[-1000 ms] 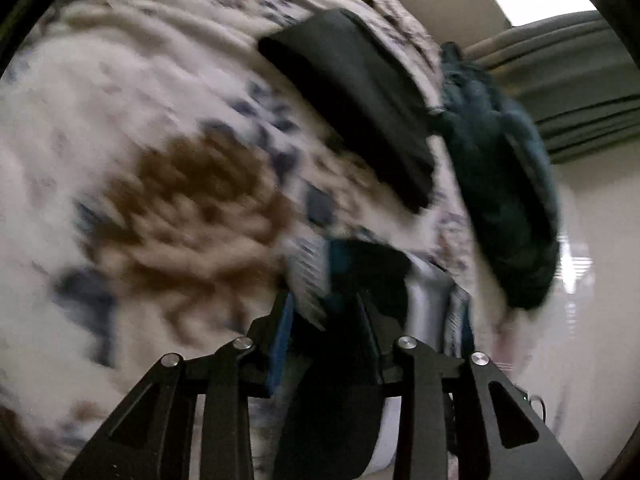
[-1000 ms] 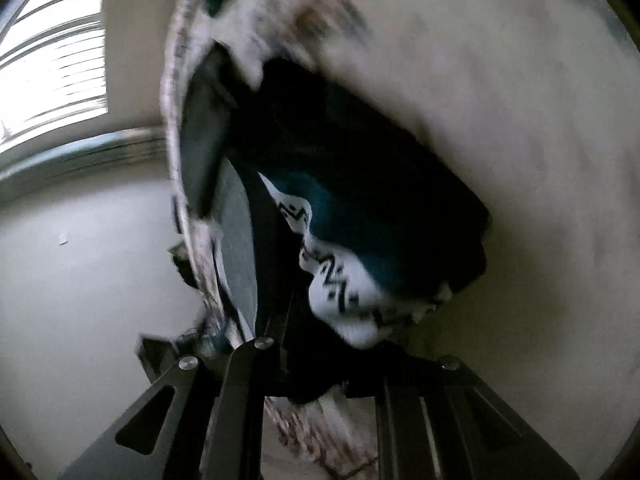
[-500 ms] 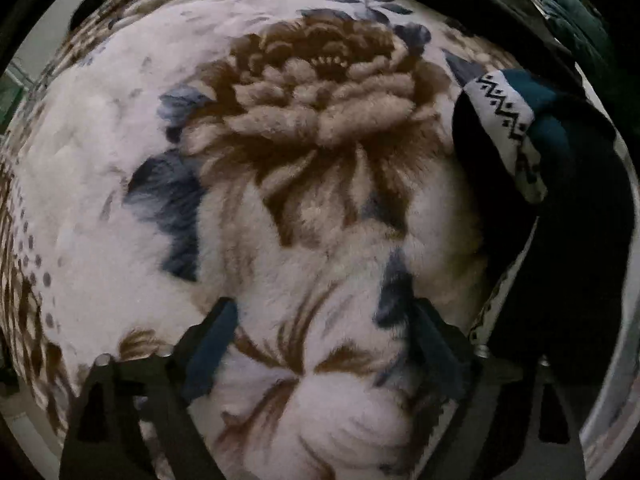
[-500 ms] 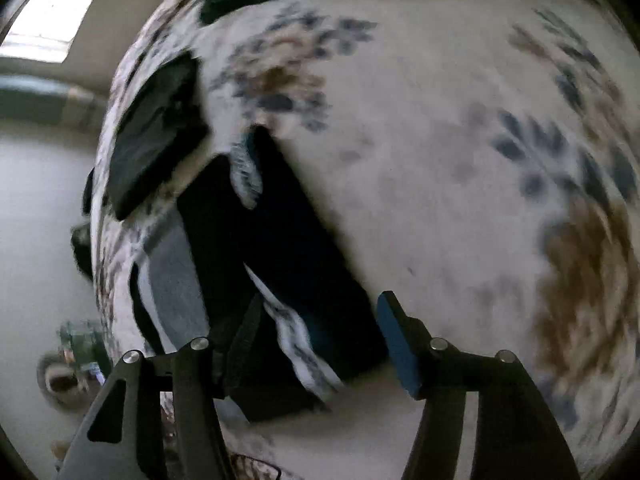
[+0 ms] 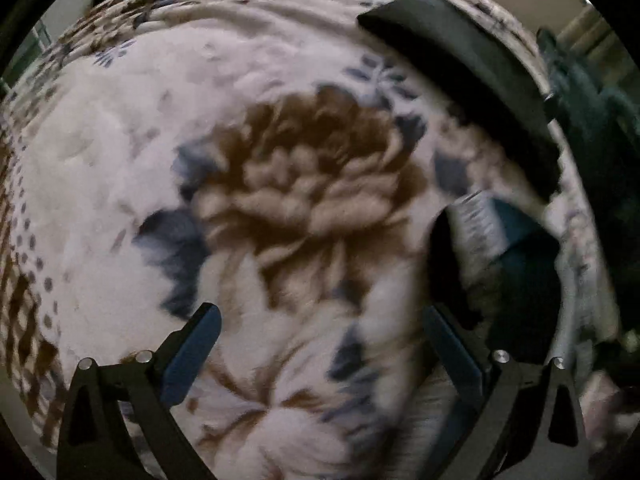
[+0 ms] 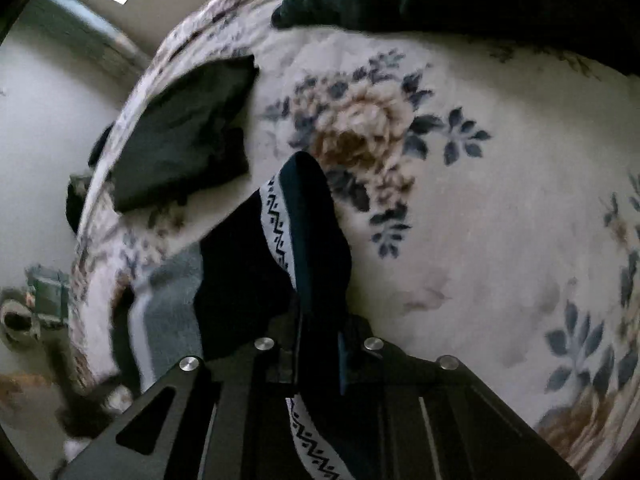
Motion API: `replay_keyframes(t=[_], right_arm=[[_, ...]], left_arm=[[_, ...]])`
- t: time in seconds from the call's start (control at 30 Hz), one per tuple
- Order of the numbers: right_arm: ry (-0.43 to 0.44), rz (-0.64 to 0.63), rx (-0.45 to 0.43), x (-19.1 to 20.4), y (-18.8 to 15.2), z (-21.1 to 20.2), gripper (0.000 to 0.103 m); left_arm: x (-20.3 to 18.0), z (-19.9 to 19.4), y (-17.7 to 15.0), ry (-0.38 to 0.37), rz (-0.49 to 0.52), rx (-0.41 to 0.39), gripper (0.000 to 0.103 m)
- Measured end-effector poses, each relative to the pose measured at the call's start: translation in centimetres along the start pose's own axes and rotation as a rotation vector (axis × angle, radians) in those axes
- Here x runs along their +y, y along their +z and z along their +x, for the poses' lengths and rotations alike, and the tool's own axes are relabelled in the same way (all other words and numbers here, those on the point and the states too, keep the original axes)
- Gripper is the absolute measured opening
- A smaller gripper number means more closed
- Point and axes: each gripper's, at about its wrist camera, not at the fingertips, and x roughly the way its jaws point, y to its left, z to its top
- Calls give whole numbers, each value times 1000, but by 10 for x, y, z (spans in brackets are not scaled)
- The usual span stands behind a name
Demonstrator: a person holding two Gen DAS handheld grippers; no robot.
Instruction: Fold small clothes
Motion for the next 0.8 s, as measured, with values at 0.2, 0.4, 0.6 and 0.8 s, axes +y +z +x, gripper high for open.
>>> replay_keyframes(t=[0.2, 0.4, 0.6, 0.8], right_arm=[[74, 85, 34, -20, 22, 5, 54], [138, 150, 121, -20, 49, 48, 59], [97, 27, 22, 1, 53, 26, 13], [13, -55, -116, 13, 64, 5, 10]], left_arm=[[-30, 26, 33, -179, -25, 98, 102], [-25, 33, 59, -218, -130, 84, 100], [-34, 53, 65, -307, -146, 133, 76], [-49, 55, 90, -315, -83, 73, 22]])
